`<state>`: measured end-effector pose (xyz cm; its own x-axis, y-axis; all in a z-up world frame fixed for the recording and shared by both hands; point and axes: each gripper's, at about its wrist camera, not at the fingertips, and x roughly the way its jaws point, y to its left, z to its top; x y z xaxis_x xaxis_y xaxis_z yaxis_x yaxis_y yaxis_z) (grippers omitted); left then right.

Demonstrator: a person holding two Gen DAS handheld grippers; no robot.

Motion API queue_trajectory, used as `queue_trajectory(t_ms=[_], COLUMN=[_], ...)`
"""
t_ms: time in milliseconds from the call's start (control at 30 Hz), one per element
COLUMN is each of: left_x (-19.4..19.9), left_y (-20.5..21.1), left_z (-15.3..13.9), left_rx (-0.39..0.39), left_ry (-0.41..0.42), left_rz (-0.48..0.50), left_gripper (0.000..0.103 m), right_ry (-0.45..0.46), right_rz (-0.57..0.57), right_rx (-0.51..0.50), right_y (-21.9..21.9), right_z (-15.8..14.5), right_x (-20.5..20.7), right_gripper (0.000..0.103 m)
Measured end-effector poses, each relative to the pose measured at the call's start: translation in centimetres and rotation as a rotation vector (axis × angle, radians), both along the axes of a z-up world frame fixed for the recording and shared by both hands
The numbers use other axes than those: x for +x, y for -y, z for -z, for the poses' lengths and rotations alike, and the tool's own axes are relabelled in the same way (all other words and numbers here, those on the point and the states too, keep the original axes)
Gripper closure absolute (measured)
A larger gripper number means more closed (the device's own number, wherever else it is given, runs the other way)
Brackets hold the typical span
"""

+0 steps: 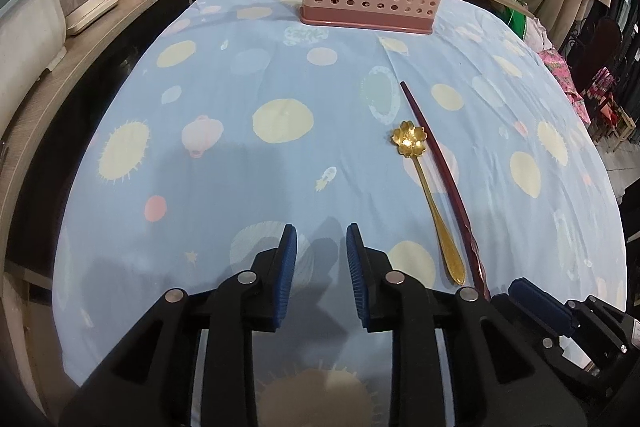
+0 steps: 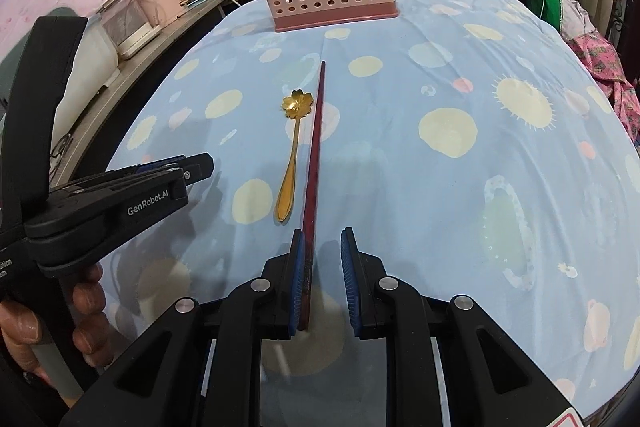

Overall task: Organize utensils
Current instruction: 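Move both tools back down toward the gold spoon and dark red chopstick, then grasp the dark red chopstick with right tool while left tool grasps the gold spoon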

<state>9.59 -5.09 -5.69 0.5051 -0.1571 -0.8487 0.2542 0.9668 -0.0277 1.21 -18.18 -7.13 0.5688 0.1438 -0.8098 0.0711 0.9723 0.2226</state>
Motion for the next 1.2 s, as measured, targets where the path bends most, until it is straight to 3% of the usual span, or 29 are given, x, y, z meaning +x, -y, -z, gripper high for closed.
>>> queue_trajectory(t_ms=[333, 833, 967, 1200], left_x=[-0.3, -0.5, -0.7, -1.4], left_y=[0.3, 0.6, 0.8, 1.8], left_z=[0.7, 1.0, 0.9, 0.5], left_rx=[0.006, 0.014, 0.005, -0.014], left_ry=[-0.02, -0.022, -0.024, -0.01], left_rz=[0.013, 0.02, 0.028, 0.073], left_gripper=[0.078, 0.068, 0.06, 0.046], right_ry=[-0.026, -0.024, -0.023, -0.013], right_rz=[-0.008, -0.006, 0.007, 0.054], right_rx=[0.003, -0.006, -0.014, -0.002], right_y=[-0.4, -0.5, -0.2, 1.2], right_z=[1.0, 1.2, 1.3, 1.3], right_x=[-0.2, -0.2, -0.2, -0.2], right_gripper=[0.083, 0.088, 0.096, 0.096])
